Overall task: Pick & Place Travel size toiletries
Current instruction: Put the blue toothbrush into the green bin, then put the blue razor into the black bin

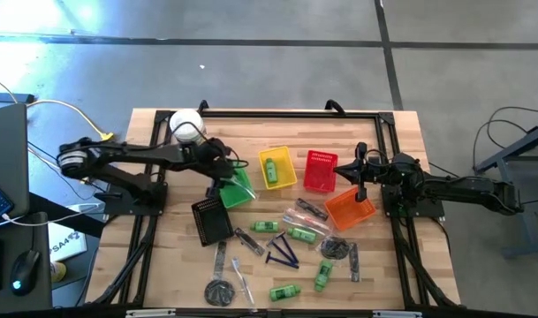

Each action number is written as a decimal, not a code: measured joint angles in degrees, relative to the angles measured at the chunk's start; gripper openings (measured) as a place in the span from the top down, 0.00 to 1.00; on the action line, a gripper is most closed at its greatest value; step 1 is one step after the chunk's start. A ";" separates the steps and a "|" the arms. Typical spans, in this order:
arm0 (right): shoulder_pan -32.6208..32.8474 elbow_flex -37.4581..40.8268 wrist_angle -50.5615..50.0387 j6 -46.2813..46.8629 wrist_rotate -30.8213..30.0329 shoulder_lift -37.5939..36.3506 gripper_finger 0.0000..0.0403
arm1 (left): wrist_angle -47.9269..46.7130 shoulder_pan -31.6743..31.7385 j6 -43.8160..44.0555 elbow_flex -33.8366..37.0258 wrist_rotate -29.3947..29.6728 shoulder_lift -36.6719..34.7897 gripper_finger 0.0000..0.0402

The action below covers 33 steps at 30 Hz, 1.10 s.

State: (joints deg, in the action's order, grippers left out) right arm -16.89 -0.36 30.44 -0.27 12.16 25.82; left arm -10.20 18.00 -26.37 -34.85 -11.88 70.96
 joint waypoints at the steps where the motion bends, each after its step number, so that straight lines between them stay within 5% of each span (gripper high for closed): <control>1: 0.00 0.01 -0.01 0.00 0.00 0.00 0.99 | -0.78 0.00 1.20 0.00 0.07 -1.98 0.55; 10: -0.01 0.00 -0.07 0.02 0.00 0.00 0.99 | -3.09 -0.02 13.37 0.00 0.25 -23.66 0.59; 18: 0.00 0.00 0.16 0.02 0.00 0.00 0.99 | 8.93 -0.02 17.46 8.85 -1.67 -39.82 0.94; 26: -0.01 0.00 0.20 0.02 0.00 0.00 0.99 | 27.54 -0.02 22.58 24.90 4.30 -46.76 1.00; 33: -0.01 0.00 0.20 0.28 0.00 0.00 0.99 | 36.36 -3.92 22.97 31.88 4.59 -47.23 1.00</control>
State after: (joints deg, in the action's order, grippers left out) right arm -16.90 -0.36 30.63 0.00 12.16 25.82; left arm 26.15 14.08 -3.40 -2.97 -7.29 23.73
